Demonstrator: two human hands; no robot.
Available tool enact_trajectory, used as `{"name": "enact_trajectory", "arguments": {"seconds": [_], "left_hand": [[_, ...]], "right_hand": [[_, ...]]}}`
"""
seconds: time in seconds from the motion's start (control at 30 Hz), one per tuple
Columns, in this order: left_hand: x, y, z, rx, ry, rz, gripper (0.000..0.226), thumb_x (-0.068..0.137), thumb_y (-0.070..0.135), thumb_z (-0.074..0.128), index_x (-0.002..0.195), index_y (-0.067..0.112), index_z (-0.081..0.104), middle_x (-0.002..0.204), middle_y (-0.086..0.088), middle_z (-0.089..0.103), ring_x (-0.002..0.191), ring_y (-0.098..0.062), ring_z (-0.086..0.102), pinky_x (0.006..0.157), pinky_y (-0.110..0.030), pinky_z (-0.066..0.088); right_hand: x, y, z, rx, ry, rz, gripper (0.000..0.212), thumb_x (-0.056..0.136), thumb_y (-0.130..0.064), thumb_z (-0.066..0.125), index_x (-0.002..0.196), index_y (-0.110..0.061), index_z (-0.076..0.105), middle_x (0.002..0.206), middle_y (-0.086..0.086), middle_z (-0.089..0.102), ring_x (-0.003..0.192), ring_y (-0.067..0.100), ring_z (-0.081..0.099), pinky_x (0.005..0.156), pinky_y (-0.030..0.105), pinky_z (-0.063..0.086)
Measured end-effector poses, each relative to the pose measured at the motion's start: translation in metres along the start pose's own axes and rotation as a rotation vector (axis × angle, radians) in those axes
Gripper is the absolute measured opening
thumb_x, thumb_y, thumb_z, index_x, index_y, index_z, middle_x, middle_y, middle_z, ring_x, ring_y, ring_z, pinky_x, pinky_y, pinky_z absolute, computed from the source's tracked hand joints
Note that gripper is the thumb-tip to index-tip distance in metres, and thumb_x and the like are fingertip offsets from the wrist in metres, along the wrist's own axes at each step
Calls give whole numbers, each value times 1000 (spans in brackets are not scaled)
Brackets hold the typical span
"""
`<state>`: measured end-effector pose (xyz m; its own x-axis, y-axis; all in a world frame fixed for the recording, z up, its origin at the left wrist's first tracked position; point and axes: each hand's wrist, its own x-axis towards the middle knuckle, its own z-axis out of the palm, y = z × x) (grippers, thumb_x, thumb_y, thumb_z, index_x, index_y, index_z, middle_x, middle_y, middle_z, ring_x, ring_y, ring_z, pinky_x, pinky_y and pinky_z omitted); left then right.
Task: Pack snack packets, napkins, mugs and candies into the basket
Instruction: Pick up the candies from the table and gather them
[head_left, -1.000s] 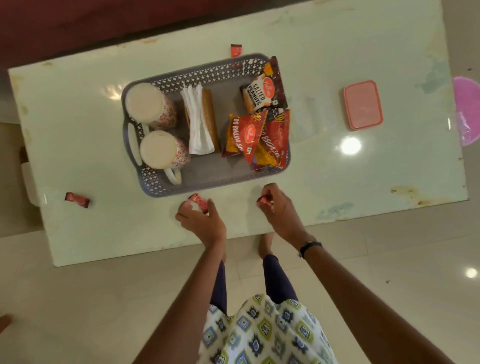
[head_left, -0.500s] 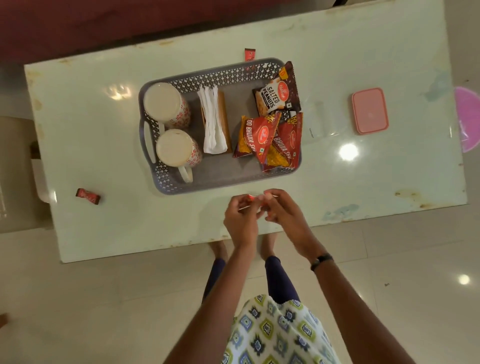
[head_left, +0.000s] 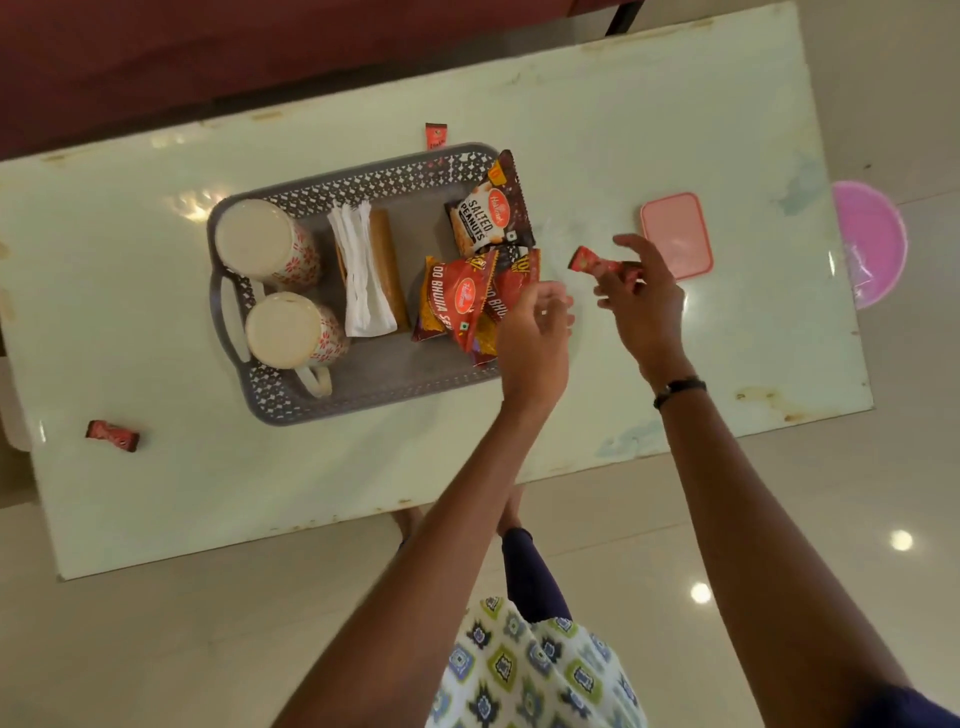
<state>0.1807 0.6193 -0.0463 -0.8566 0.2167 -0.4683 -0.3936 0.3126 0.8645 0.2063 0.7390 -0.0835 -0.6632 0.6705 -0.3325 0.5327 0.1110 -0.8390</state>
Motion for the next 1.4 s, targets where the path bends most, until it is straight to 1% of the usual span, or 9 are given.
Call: {"name": "enact_trajectory", "arguments": {"seconds": [0.17, 0.33, 0.47, 0.63, 0.8, 0.9, 1.07, 1.17, 1.4], "left_hand": [[2, -9, -7, -58, 46, -43, 19, 97, 14, 46, 103, 5, 62, 90, -5, 68, 70, -6, 63, 64, -19, 54], [9, -4, -9, -114, 94, -65, 17, 96, 16, 48, 100, 7, 62, 91, -12, 69, 71, -10, 63, 67, -25, 55], [20, 5, -9, -127, 128, -56, 19, 96, 15, 48, 102, 3, 61, 89, -11, 70, 71, -11, 64, 67, -25, 55], [37, 16, -17, -154, 173, -25, 16, 96, 15, 49, 101, 5, 61, 89, -10, 71, 72, -11, 65, 67, -20, 55], [65, 28, -38, -191, 236, 3, 13, 96, 12, 49, 101, 6, 60, 84, -1, 69, 68, -6, 64, 62, -15, 52], [82, 35, -55, -212, 283, 54, 13, 95, 8, 49, 102, 2, 58, 90, -13, 69, 72, -11, 64, 59, -13, 50], [104, 32, -85, -167, 321, 85, 12, 95, 10, 48, 102, 7, 57, 83, 2, 67, 63, -2, 62, 58, -16, 50], [109, 26, -101, -157, 340, 87, 11, 95, 10, 47, 101, 11, 57, 84, 5, 68, 63, 0, 63, 59, -15, 50], [111, 23, -134, -177, 348, 87, 11, 94, 9, 47, 100, 13, 55, 88, -1, 69, 70, -10, 64, 61, -21, 50]], "right_hand": [[15, 5, -2, -71, 57, 21, 43, 89, -9, 61, 128, -6, 43, 73, 1, 58, 53, -5, 60, 52, 10, 50], [36, -11, 3, -185, 16, -79, 42, 89, -10, 60, 127, -8, 44, 96, 13, 65, 81, 19, 60, 62, 1, 44], [51, -22, 12, -446, -145, -145, 51, 89, -11, 61, 135, -13, 39, 119, 17, 61, 104, 26, 61, 82, 24, 45], [62, -50, 23, -397, -13, -272, 36, 89, 0, 51, 125, -8, 48, 110, 13, 65, 93, 22, 65, 73, 21, 48], [107, -112, 90, -397, -191, -488, 25, 90, 0, 49, 111, -7, 60, 110, 8, 67, 97, 15, 63, 81, 20, 51], [140, -135, 136, -608, -333, -402, 24, 90, -12, 53, 113, -10, 61, 119, 8, 63, 110, 20, 59, 91, 28, 46], [168, -142, 177, -881, -493, -148, 58, 86, -29, 66, 132, -1, 45, 137, 16, 51, 126, 29, 50, 101, 34, 43], [171, -132, 194, -946, -514, -102, 70, 83, -22, 70, 139, -2, 32, 141, 16, 45, 131, 32, 43, 101, 37, 41], [161, -142, 219, -761, -495, -179, 36, 82, -7, 53, 118, -3, 50, 123, 15, 58, 110, 29, 57, 80, 30, 47]]}}
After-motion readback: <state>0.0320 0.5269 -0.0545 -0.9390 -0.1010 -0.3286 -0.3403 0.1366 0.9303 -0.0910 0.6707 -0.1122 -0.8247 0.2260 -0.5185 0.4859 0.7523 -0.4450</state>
